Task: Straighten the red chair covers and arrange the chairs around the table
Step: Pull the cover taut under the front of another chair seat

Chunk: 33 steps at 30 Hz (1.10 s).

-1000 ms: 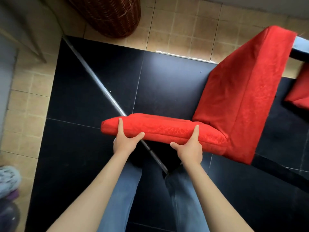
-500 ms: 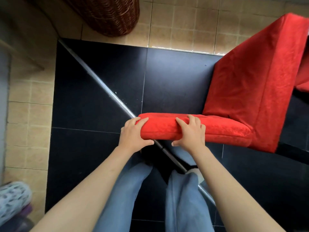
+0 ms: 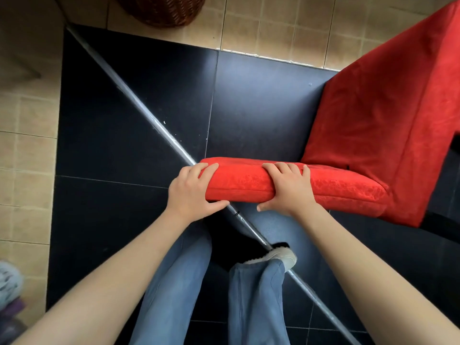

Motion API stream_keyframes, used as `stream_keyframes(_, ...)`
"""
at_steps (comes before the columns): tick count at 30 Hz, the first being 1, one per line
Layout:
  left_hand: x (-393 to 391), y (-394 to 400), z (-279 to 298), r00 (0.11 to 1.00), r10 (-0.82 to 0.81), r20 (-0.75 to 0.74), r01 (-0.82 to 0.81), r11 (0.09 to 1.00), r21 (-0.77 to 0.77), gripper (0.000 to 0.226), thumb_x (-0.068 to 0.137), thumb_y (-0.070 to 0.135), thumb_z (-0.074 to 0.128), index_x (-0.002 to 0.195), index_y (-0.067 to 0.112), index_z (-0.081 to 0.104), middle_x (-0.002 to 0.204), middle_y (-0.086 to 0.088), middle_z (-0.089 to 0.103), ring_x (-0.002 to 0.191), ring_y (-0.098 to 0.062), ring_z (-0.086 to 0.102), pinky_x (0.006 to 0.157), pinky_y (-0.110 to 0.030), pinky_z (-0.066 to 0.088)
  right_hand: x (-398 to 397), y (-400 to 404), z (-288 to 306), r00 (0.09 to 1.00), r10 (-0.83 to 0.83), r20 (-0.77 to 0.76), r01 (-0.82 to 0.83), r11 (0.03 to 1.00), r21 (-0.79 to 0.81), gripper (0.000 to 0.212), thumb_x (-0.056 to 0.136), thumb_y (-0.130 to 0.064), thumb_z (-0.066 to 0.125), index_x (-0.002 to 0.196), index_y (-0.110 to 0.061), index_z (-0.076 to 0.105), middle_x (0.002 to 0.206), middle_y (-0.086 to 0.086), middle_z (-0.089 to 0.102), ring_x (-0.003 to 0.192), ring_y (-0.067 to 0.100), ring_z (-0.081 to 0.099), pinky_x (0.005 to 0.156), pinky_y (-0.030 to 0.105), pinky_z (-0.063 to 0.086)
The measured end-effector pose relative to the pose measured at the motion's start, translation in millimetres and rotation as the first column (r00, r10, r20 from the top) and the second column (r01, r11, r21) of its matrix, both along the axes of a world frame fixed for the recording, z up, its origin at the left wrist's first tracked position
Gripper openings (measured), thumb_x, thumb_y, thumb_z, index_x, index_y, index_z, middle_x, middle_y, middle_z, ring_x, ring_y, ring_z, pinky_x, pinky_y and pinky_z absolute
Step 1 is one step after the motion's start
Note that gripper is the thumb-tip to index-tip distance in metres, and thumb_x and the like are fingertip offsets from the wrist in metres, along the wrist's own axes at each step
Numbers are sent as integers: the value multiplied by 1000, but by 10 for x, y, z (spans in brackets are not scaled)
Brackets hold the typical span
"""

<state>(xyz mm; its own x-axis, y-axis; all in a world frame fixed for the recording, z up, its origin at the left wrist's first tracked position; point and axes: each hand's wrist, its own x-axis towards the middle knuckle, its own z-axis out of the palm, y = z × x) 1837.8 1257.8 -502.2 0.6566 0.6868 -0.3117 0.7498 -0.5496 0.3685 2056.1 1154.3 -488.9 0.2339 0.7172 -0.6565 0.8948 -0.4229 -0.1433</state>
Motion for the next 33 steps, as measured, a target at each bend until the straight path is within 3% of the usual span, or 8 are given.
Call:
stream_keyframes(4,-28,70,-19,995,-88,-44,88,996,18,94,51,66,78,129,18,60,116,-5,63,90,-30,63,58,-39,53,29,-9,-31,999,50,11,-51,998,30,110,48,-71,75,141,-28,35,139,-3,46,128,25,40,108,51,22)
stream_keyframes(20,-32,204,-35,967,-199,-161,188,979,-81,99,57,72,71,136,17,50,119,-8,60,84,-33,66,65,-43,54,48,-7,-85,986,151,65,-152,988,-3,109,51,-75,71,141,-24,33,135,-1,49,122,29,46,101,49,31)
stream_keyframes(26,-42,214,-15,978,-177,-109,164,979,-120,86,60,57,79,129,12,57,110,-9,64,85,-35,64,68,-44,55,51,59,-90,976,201,85,-201,979,-4,89,54,-76,67,118,-18,46,116,1,59,105,29,56,89,42,40)
stream_keyframes(33,17,231,105,976,-203,-76,190,971,-146,77,61,51,82,122,8,60,102,-11,67,84,-36,65,69,-42,54,114,74,38,969,232,91,-234,972,14,77,54,-76,70,95,-15,47,99,5,65,91,29,61,83,38,44)
